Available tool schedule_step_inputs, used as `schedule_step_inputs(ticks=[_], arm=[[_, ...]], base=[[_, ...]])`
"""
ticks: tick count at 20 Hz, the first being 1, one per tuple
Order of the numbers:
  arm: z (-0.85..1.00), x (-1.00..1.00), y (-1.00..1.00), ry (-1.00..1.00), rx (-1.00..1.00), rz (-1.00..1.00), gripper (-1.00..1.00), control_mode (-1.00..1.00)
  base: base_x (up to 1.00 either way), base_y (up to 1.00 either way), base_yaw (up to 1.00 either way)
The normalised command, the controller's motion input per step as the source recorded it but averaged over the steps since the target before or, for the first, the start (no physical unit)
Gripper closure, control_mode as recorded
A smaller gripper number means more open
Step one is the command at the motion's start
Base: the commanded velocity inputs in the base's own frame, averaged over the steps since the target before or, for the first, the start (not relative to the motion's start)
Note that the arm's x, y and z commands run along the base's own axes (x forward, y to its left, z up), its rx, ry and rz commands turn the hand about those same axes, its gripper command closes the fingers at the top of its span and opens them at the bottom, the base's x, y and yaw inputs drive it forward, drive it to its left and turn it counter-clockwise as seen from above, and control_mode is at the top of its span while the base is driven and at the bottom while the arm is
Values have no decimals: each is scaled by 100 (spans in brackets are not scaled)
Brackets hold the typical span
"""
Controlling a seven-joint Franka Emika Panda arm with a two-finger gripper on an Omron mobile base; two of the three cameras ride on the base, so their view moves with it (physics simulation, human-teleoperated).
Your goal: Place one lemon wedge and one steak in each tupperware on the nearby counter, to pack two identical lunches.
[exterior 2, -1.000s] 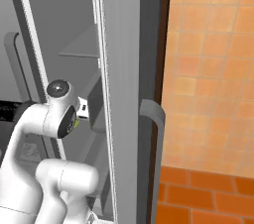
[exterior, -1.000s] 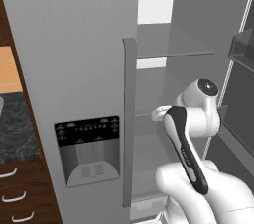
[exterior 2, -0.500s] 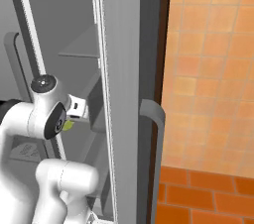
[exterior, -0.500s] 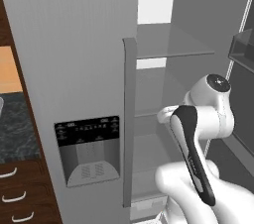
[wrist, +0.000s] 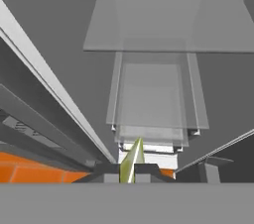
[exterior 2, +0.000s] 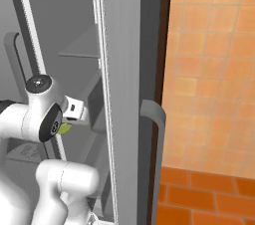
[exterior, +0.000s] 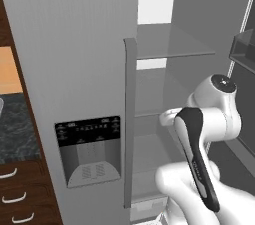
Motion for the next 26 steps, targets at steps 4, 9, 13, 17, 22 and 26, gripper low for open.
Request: schedule_step_inputs(ticks=[4, 9, 13, 17, 22, 26], arm=[[0, -40, 0, -3, 0, 0, 100, 100], [0, 0, 0, 0, 0, 0, 100, 100], [0, 0, 0, 0, 0, 0, 100, 100], [0, 0, 0, 0, 0, 0, 100, 100], [0, 0, 0, 0, 0, 0, 100, 100], [0, 0, 0, 0, 0, 0, 100, 100]], base=[[-19, 0, 0], [-96, 25, -1], [-59, 86, -7], [-16, 100, -3], [-1, 100, -2], [0, 100, -4]])
